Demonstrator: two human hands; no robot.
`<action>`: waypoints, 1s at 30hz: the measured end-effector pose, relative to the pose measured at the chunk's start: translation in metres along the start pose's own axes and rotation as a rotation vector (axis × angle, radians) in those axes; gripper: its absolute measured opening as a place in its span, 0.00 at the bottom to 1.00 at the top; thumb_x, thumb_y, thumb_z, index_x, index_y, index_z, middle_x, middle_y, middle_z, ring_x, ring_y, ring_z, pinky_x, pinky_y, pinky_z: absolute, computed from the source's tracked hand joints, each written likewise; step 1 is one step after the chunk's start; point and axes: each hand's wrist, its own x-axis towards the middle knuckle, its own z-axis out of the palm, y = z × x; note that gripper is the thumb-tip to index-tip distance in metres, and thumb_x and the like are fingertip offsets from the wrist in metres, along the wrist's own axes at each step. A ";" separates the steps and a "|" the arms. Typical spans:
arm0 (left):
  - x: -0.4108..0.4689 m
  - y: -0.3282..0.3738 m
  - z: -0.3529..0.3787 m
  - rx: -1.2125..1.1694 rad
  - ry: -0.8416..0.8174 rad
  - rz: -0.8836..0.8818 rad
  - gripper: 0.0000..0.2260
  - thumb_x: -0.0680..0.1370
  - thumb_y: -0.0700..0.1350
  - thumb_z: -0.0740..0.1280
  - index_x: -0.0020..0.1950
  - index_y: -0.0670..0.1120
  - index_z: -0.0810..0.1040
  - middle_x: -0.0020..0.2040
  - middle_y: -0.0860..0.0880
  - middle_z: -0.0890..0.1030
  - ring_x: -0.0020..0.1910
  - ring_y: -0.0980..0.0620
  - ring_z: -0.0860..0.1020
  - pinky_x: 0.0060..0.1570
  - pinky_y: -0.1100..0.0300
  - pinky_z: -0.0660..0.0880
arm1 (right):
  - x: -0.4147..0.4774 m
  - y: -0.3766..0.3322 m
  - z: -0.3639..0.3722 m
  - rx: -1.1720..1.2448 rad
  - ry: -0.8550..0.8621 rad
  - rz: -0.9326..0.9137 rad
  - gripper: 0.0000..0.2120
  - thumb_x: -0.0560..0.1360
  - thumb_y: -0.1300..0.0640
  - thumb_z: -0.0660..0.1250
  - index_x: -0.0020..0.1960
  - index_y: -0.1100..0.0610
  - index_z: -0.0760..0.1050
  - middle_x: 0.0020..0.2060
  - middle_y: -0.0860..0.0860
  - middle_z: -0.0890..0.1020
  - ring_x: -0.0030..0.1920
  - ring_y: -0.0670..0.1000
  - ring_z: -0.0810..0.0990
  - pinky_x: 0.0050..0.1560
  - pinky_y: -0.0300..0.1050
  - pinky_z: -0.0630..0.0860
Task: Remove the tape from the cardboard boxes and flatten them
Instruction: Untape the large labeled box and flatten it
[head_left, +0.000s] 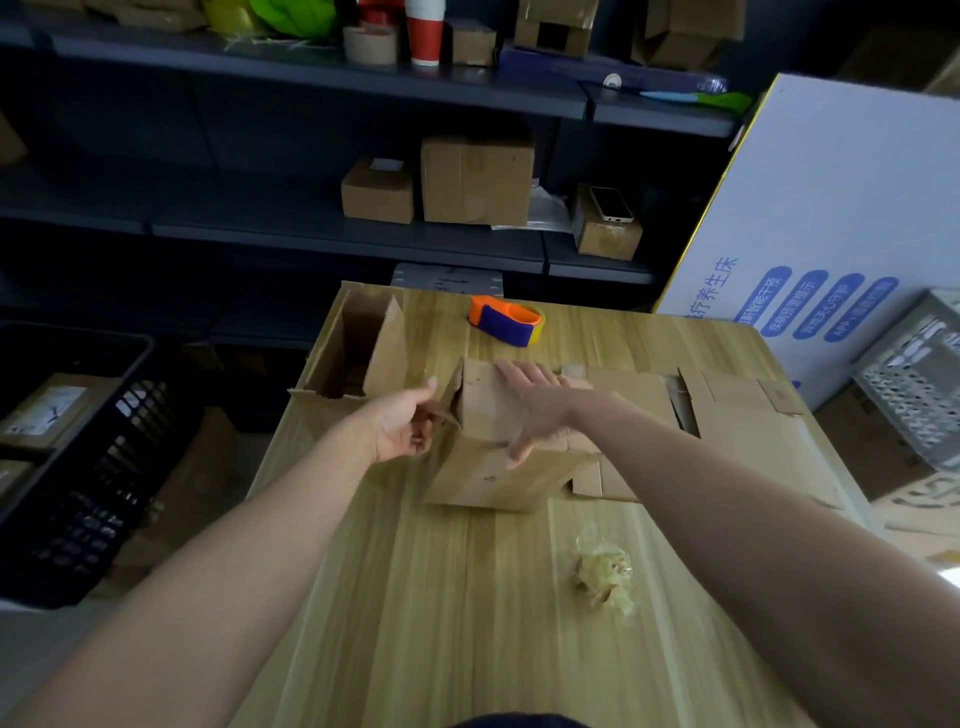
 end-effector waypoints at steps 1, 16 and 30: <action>-0.002 0.004 0.002 -0.037 -0.030 0.024 0.14 0.76 0.55 0.66 0.48 0.44 0.74 0.40 0.46 0.77 0.38 0.51 0.74 0.46 0.57 0.75 | 0.000 -0.005 0.000 0.060 0.022 -0.029 0.66 0.57 0.42 0.79 0.75 0.46 0.31 0.77 0.49 0.44 0.76 0.57 0.42 0.72 0.61 0.44; -0.016 0.038 0.037 0.235 -0.190 0.143 0.07 0.72 0.30 0.68 0.45 0.40 0.76 0.40 0.43 0.81 0.39 0.50 0.78 0.37 0.59 0.77 | -0.010 -0.004 -0.003 0.659 0.092 -0.033 0.60 0.62 0.57 0.78 0.76 0.42 0.37 0.77 0.49 0.45 0.75 0.58 0.50 0.72 0.62 0.54; 0.007 0.025 0.038 1.036 0.409 0.508 0.14 0.74 0.32 0.64 0.56 0.45 0.75 0.59 0.46 0.74 0.55 0.49 0.75 0.51 0.58 0.73 | -0.011 0.026 -0.012 0.722 0.064 0.111 0.45 0.66 0.70 0.69 0.73 0.45 0.51 0.56 0.55 0.69 0.46 0.51 0.73 0.41 0.41 0.73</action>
